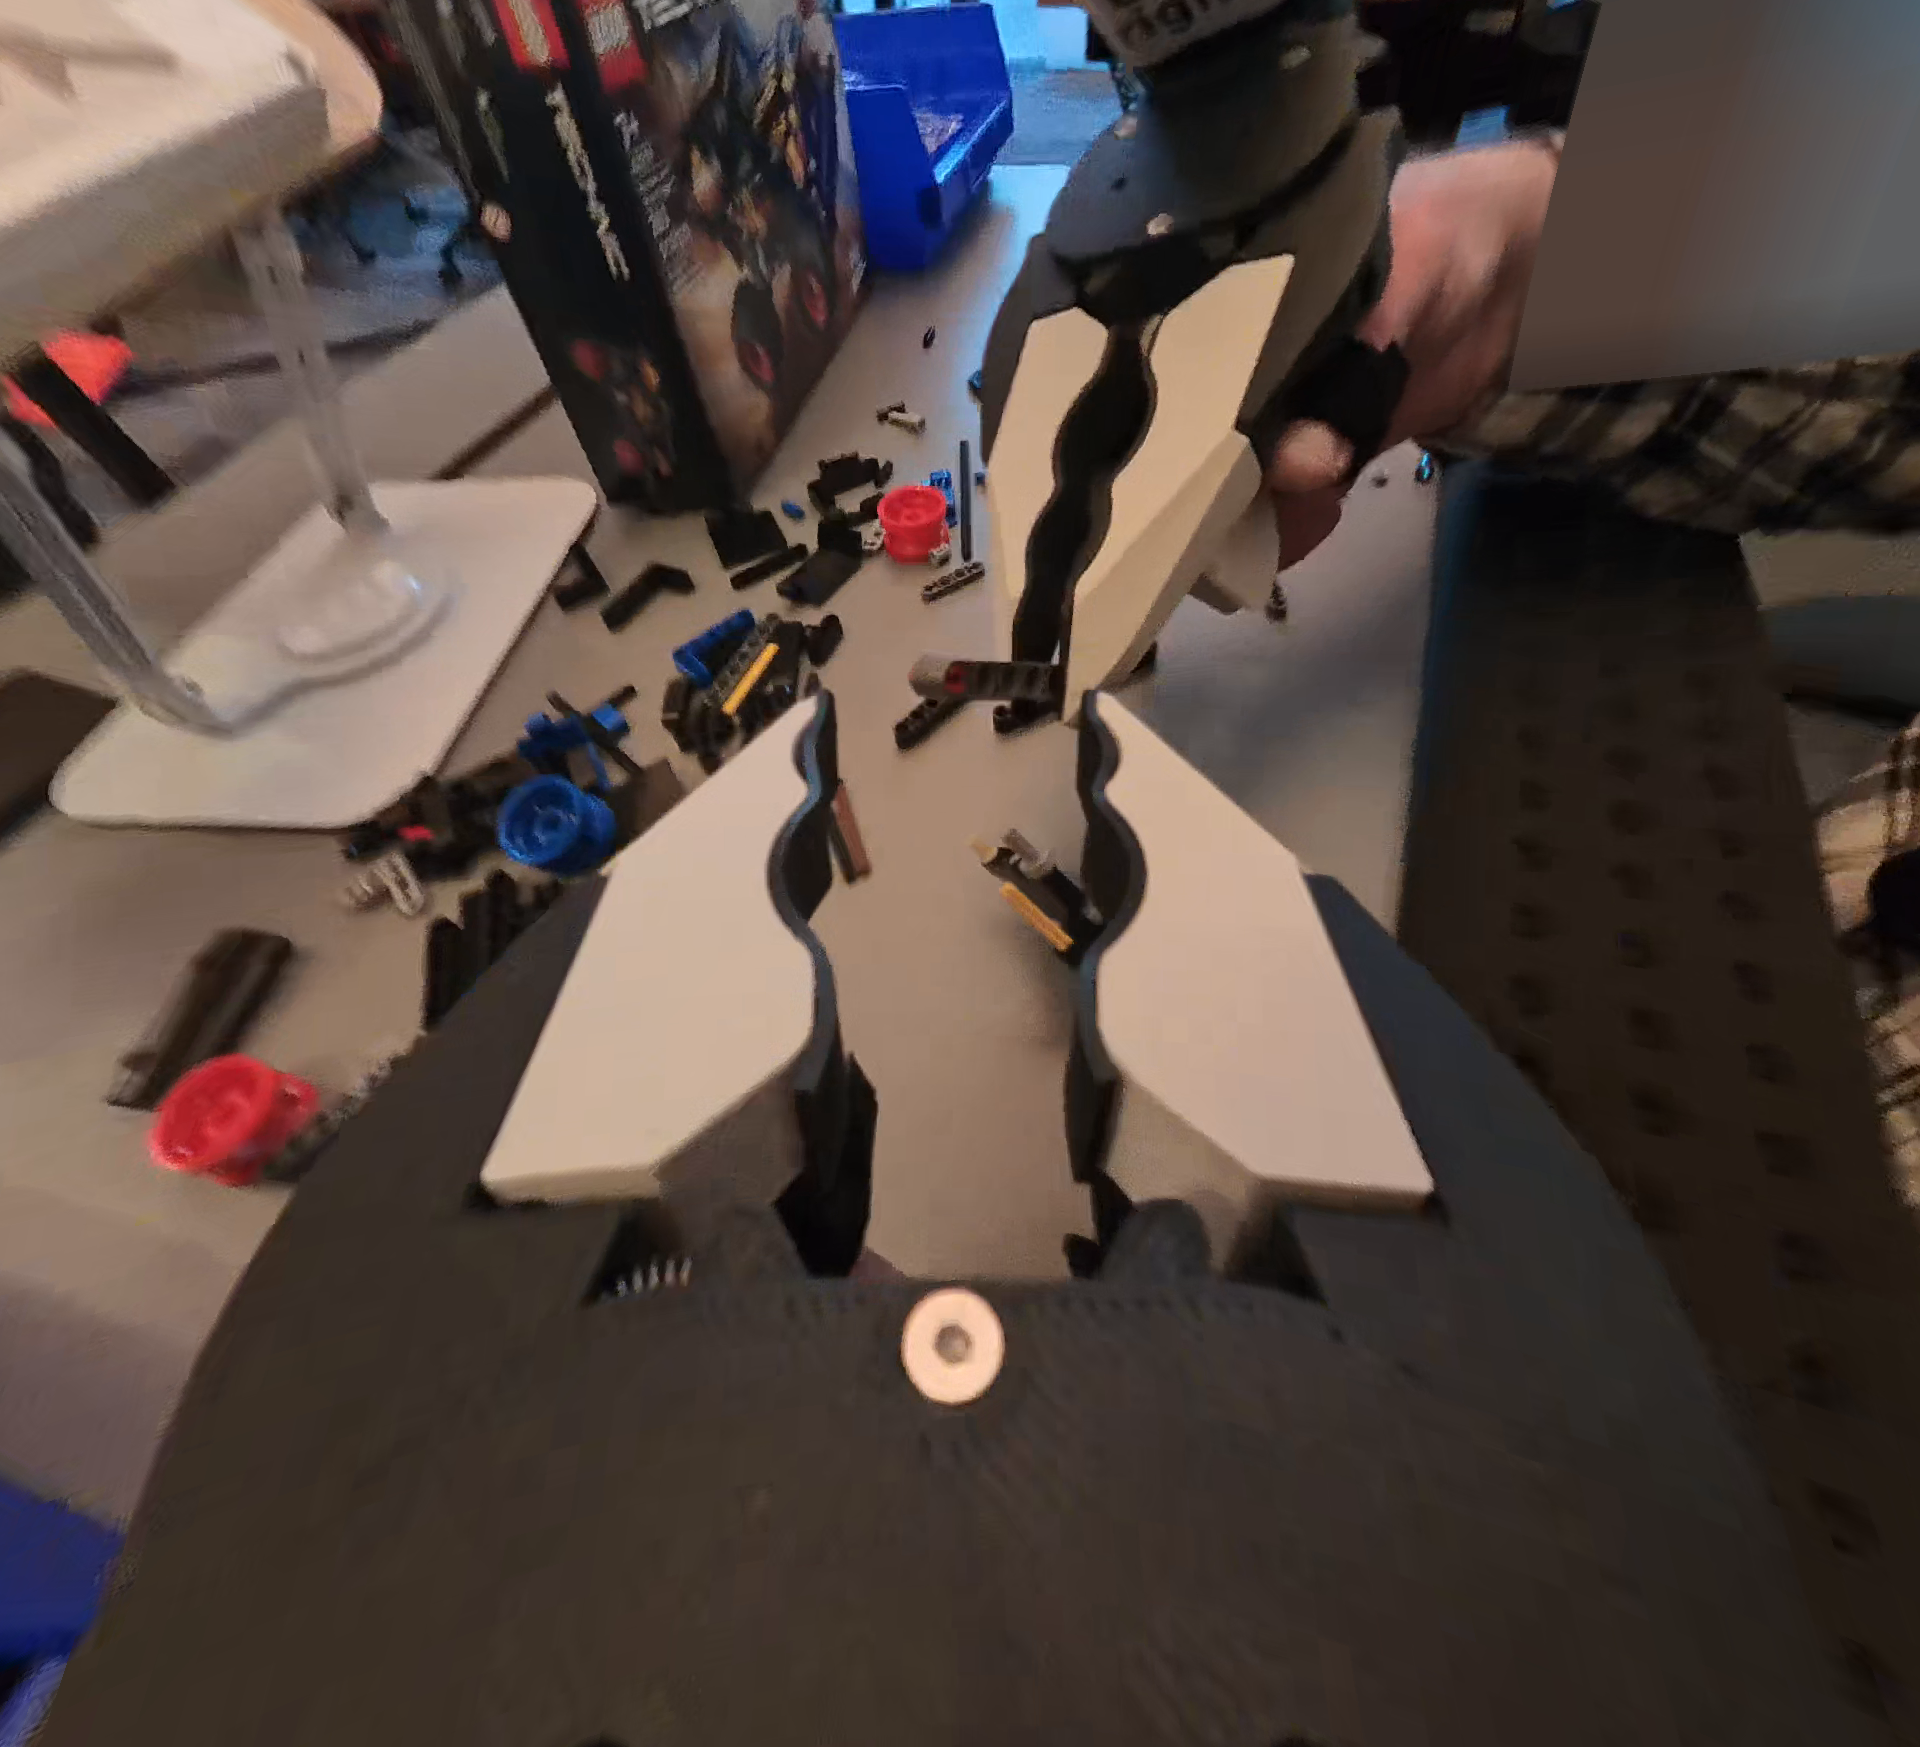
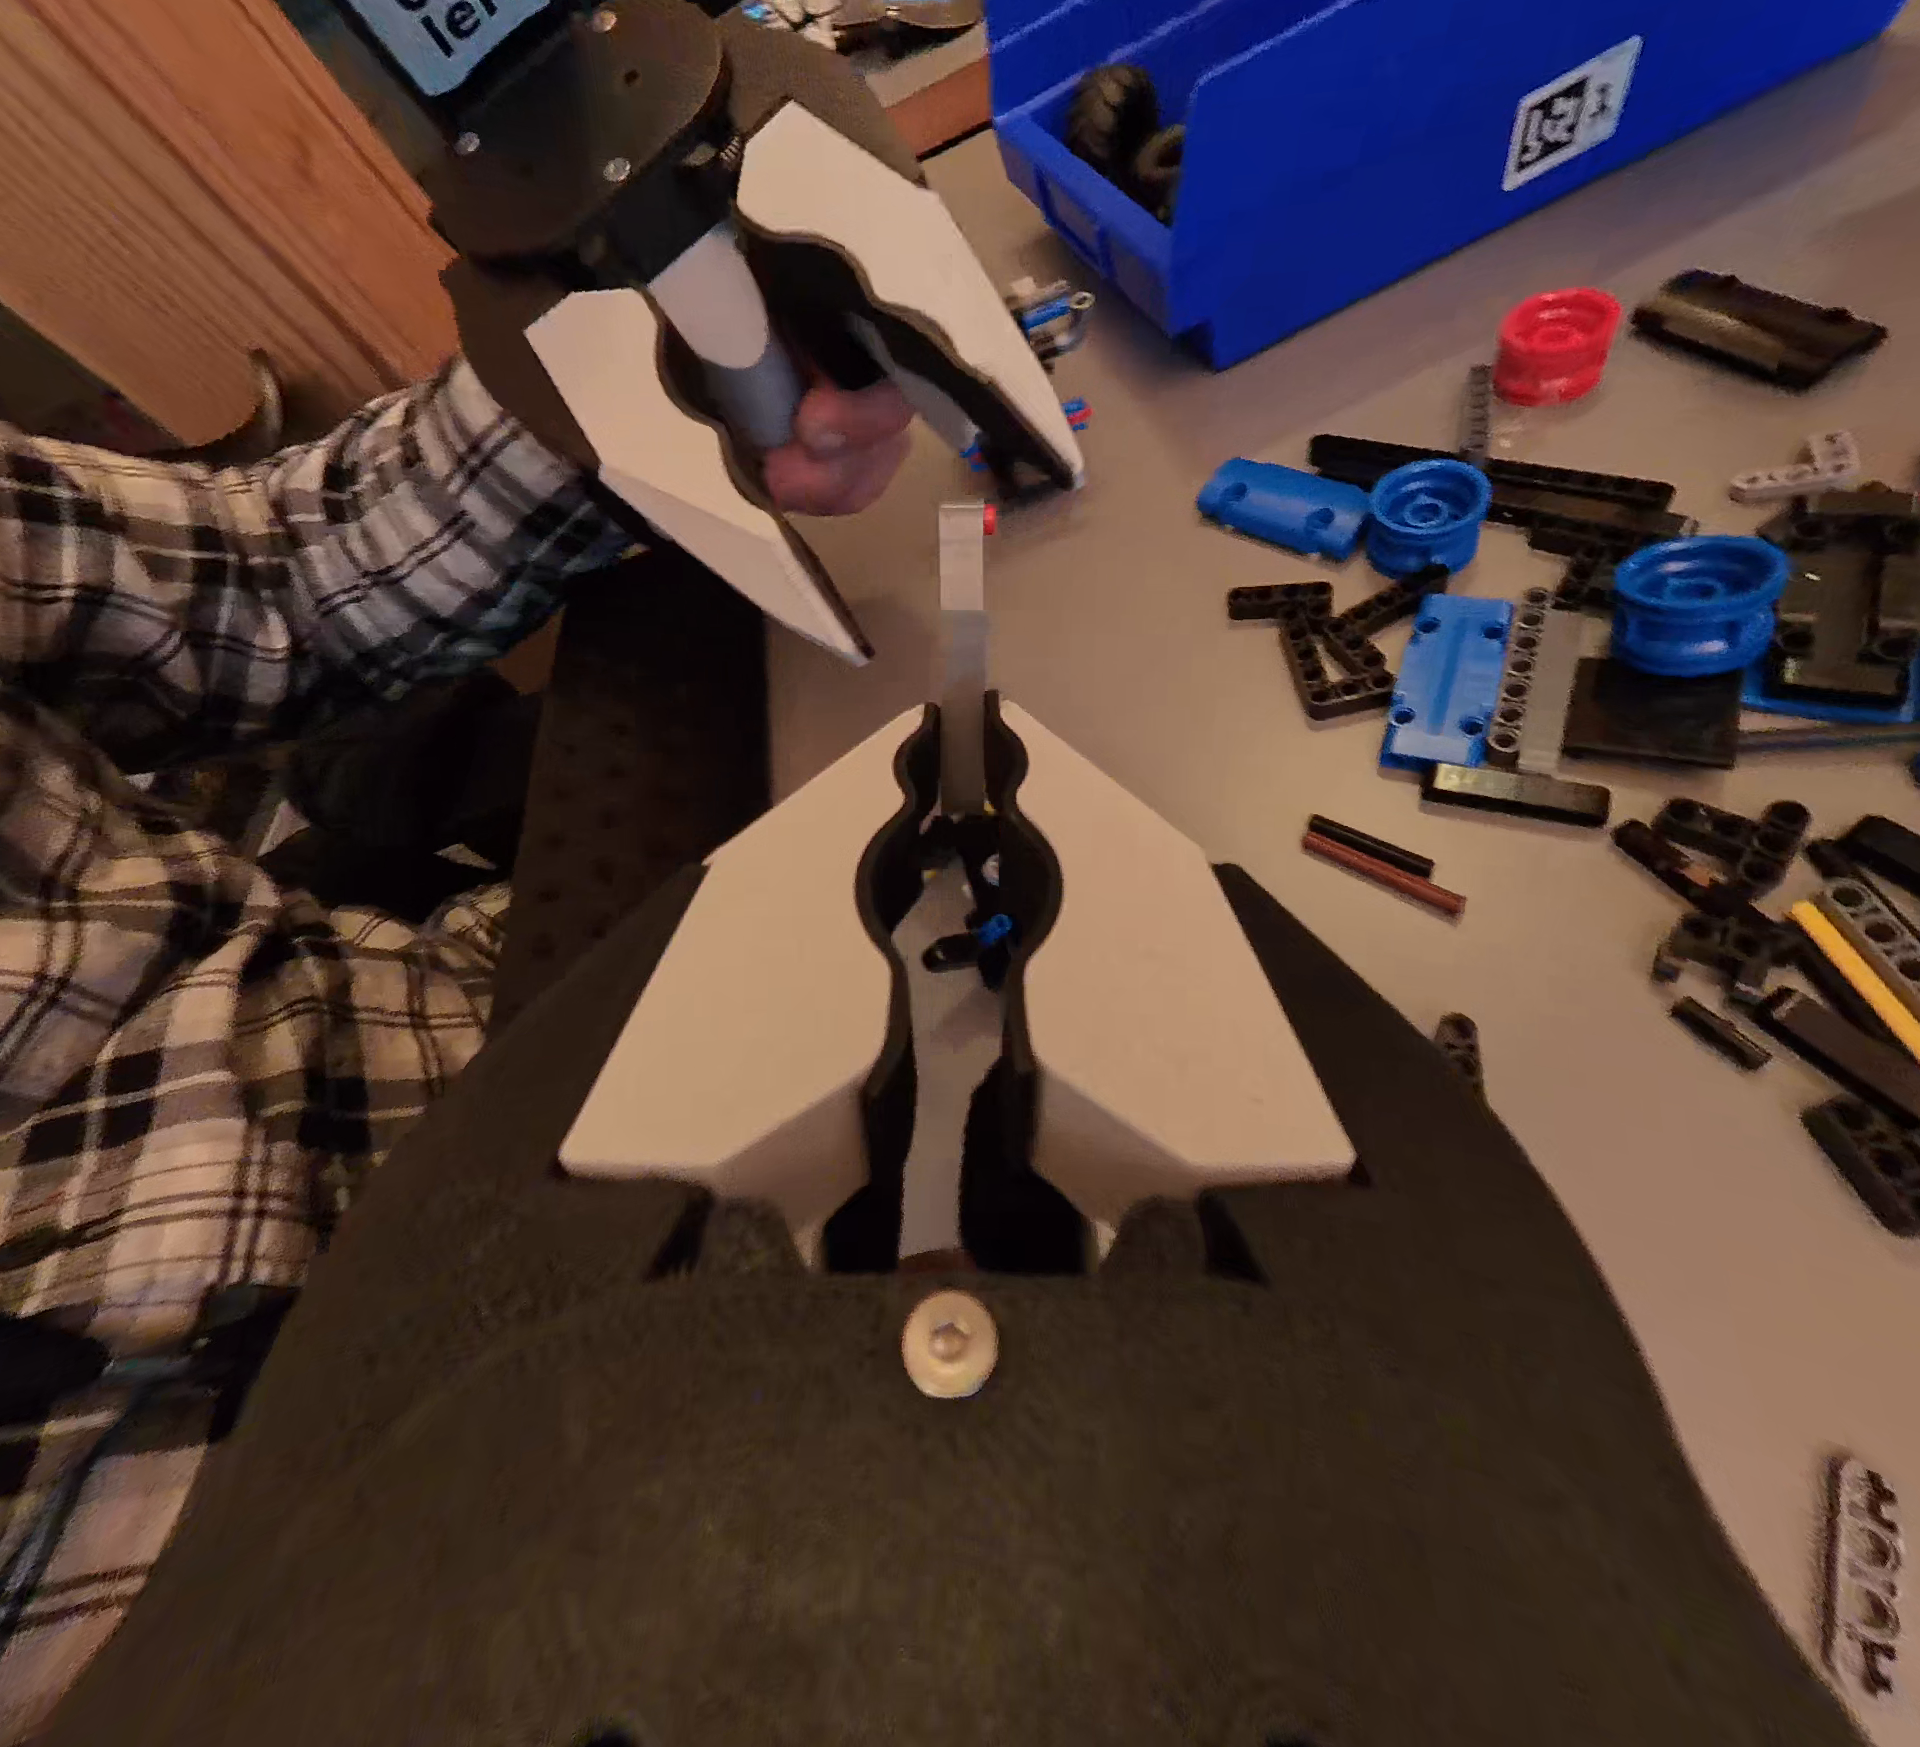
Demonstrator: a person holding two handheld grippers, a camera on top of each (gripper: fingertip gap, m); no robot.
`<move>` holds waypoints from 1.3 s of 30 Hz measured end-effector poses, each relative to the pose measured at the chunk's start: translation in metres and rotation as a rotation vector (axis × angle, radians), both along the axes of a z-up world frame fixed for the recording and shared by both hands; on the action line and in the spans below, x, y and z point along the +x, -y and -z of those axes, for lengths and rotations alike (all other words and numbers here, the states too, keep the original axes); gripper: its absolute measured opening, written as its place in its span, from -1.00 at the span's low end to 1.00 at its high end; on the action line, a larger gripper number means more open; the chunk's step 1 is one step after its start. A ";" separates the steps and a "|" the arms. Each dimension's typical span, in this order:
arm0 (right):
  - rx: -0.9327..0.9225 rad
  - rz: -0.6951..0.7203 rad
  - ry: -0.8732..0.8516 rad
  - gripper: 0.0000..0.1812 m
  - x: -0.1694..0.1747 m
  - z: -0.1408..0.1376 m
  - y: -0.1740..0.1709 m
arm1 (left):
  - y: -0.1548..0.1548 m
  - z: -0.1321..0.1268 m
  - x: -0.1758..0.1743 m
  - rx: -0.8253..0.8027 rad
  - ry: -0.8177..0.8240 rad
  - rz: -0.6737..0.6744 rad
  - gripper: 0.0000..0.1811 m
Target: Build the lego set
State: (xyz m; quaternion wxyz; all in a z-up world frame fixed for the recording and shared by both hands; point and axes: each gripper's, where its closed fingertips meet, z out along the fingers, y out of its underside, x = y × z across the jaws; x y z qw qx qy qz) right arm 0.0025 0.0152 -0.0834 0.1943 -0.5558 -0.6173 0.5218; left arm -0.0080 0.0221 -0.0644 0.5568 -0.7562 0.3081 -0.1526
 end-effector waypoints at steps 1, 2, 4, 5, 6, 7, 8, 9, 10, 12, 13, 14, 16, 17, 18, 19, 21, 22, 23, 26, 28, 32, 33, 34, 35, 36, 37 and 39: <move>-0.007 -0.016 -0.005 -0.93 0.001 -0.003 0.003 | 0.001 -0.001 0.001 0.030 -0.063 0.017 -0.53; -0.021 -0.033 -0.011 -0.92 0.003 -0.006 0.005 | 0.004 0.001 0.005 0.053 -0.135 0.054 -0.57; -0.064 -0.078 -0.022 -0.93 0.007 -0.013 0.011 | 0.006 0.003 0.009 0.098 -0.252 0.096 -0.71; -0.073 -0.104 -0.017 -0.93 0.010 -0.013 0.015 | 0.007 0.000 0.012 0.117 -0.265 0.113 -0.80; -0.070 -0.125 -0.012 -0.93 0.012 -0.013 0.017 | 0.008 -0.003 0.016 0.123 -0.248 0.127 -0.85; -0.061 -0.136 -0.010 -0.92 0.014 -0.014 0.019 | 0.009 -0.006 0.019 0.113 -0.214 0.140 -0.87; -0.050 -0.140 -0.013 -0.92 0.014 -0.015 0.020 | 0.010 -0.007 0.021 0.090 -0.175 0.149 -0.89; -0.033 -0.134 -0.021 -0.93 0.014 -0.016 0.020 | 0.011 -0.008 0.023 0.068 -0.125 0.158 -0.94; -0.009 -0.123 -0.041 -0.93 0.014 -0.019 0.019 | 0.012 -0.010 0.025 0.050 -0.072 0.167 -0.98; 0.023 -0.100 -0.075 -0.93 0.014 -0.025 0.017 | 0.013 -0.015 0.029 0.040 0.023 0.174 -1.00; 0.039 -0.095 -0.076 -0.92 0.014 -0.026 0.017 | 0.012 -0.016 0.030 0.028 0.062 0.172 -1.00; 0.057 -0.091 -0.077 -0.92 0.015 -0.026 0.017 | 0.013 -0.017 0.032 0.018 0.095 0.174 -1.00; 0.076 -0.085 -0.072 -0.92 0.016 -0.025 0.017 | 0.013 -0.017 0.034 0.008 0.141 0.176 -1.00; 0.092 -0.079 -0.070 -0.92 0.017 -0.024 0.017 | 0.013 -0.018 0.036 0.003 0.161 0.180 -1.00; 0.111 -0.072 -0.072 -0.93 0.016 -0.024 0.017 | 0.013 -0.019 0.037 0.009 0.173 0.182 -1.00; 0.124 -0.064 -0.070 -0.93 0.017 -0.023 0.016 | 0.011 -0.020 0.036 0.016 0.179 0.167 -1.00; 0.137 -0.052 -0.074 -0.93 0.017 -0.025 0.015 | 0.009 -0.021 0.035 0.012 0.193 0.153 -0.91; 0.137 -0.053 -0.076 -0.93 0.018 -0.026 0.015 | 0.010 -0.021 0.036 0.006 0.197 0.161 -0.84; 0.139 -0.054 -0.076 -0.93 0.018 -0.027 0.015 | 0.011 -0.020 0.037 -0.004 0.203 0.174 -0.78; 0.169 -0.055 -0.063 -0.93 0.019 -0.027 0.015 | 0.013 -0.020 0.043 -0.019 0.212 0.194 -0.73; 0.190 -0.060 -0.049 -0.93 0.019 -0.025 0.015 | 0.014 -0.021 0.045 -0.024 0.229 0.202 -0.80; 0.224 -0.073 -0.034 -0.93 0.020 -0.025 0.017 | 0.016 -0.023 0.046 -0.020 0.264 0.212 -0.93; 0.238 -0.072 -0.030 -0.93 0.020 -0.024 0.017 | 0.015 -0.022 0.045 -0.022 0.273 0.211 -0.93; 0.255 -0.066 -0.026 -0.93 0.020 -0.024 0.016 | 0.015 -0.022 0.045 -0.021 0.279 0.205 -0.93; 0.269 -0.059 -0.023 -0.93 0.020 -0.024 0.015 | 0.014 -0.022 0.044 -0.019 0.289 0.197 -0.94; 0.275 -0.052 -0.025 -0.93 0.019 -0.024 0.014 | 0.013 -0.023 0.044 -0.018 0.304 0.192 -0.94; 0.277 -0.045 -0.030 -0.92 0.019 -0.025 0.013 | 0.012 -0.024 0.043 -0.017 0.320 0.187 -0.94; 0.312 -0.010 -0.040 -0.75 0.017 -0.026 0.009 | 0.008 -0.027 0.039 -0.014 0.358 0.160 -0.94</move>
